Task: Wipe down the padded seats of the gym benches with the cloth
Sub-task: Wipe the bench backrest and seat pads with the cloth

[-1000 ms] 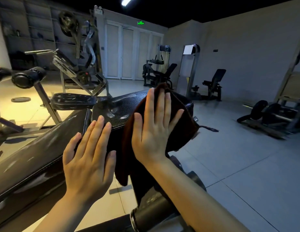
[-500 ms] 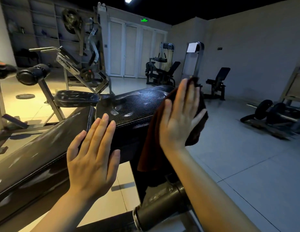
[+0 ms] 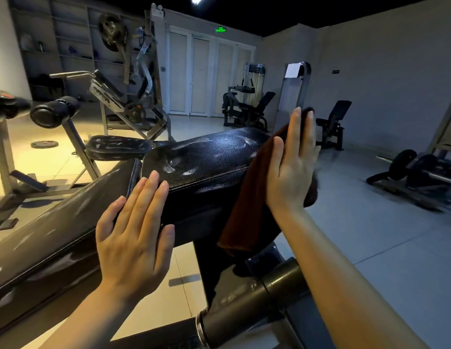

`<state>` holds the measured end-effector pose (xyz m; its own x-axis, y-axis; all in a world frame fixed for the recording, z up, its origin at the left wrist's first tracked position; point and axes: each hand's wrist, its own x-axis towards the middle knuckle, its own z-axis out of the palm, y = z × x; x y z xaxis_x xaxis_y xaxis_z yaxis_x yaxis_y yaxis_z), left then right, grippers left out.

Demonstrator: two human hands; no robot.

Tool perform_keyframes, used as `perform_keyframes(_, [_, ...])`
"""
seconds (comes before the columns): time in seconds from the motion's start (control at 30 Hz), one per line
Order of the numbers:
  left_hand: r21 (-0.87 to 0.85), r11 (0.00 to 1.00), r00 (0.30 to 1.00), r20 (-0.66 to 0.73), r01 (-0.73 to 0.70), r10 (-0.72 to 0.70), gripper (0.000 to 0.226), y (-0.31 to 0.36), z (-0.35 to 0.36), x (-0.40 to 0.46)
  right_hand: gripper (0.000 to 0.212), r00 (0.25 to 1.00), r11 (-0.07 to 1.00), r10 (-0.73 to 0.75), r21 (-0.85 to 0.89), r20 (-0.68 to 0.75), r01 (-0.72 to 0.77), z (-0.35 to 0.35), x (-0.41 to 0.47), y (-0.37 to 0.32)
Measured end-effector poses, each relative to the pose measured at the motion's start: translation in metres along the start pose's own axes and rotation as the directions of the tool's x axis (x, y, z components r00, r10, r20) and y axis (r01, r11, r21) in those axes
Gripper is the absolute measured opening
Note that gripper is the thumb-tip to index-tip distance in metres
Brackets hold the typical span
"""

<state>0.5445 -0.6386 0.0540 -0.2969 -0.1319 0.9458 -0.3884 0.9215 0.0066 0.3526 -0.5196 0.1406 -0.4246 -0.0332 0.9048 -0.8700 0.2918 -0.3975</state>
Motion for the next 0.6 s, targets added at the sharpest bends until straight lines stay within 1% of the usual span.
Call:
perform_keyframes(0.1, [-0.001, 1.000, 1.000, -0.019, 0.001, -0.001, 0.052, 0.001, 0.002, 0.000, 0.066, 1.000, 1.000, -0.027, -0.013, -0.004, 0.027, 0.004, -0.007, -0.002])
perform_keyframes(0.17, [-0.002, 1.000, 1.000, -0.024, 0.006, -0.006, 0.051, 0.002, 0.002, 0.000, 0.064, 0.998, 0.996, -0.054, -0.073, 0.013, 0.055, 0.009, -0.019, -0.010])
perform_keyframes(0.27, [-0.011, 1.000, 1.000, -0.020, 0.018, -0.018, 0.052, 0.002, 0.002, 0.000, 0.058, 0.990, 0.979, -0.127, -0.151, 0.056, 0.135, 0.013, -0.035, -0.021])
perform_keyframes(0.4, [-0.021, 0.999, 0.999, -0.016, 0.029, -0.029, 0.051, 0.003, 0.001, 0.000, 0.053, 0.974, 0.959, -0.200, -0.181, 0.108, 0.217, 0.012, -0.047, -0.028])
perform_keyframes(0.43, [-0.019, 0.999, 1.000, -0.012, 0.029, -0.029, 0.052, 0.003, 0.001, 0.000, 0.053, 0.960, 0.948, -0.244, -0.176, 0.140, 0.266, 0.011, -0.052, -0.028])
perform_keyframes(0.53, [-0.020, 1.000, 1.000, -0.002, 0.023, -0.023, 0.052, 0.003, -0.001, 0.001, 0.050, 0.883, 0.884, -0.401, -0.148, 0.245, 0.443, 0.009, -0.065, -0.027])
perform_keyframes(0.6, [-0.020, 1.000, 1.000, -0.001, 0.016, -0.016, 0.052, 0.003, -0.002, 0.001, 0.049, 0.860, 0.870, -0.434, -0.123, 0.270, 0.478, 0.005, -0.065, -0.023])
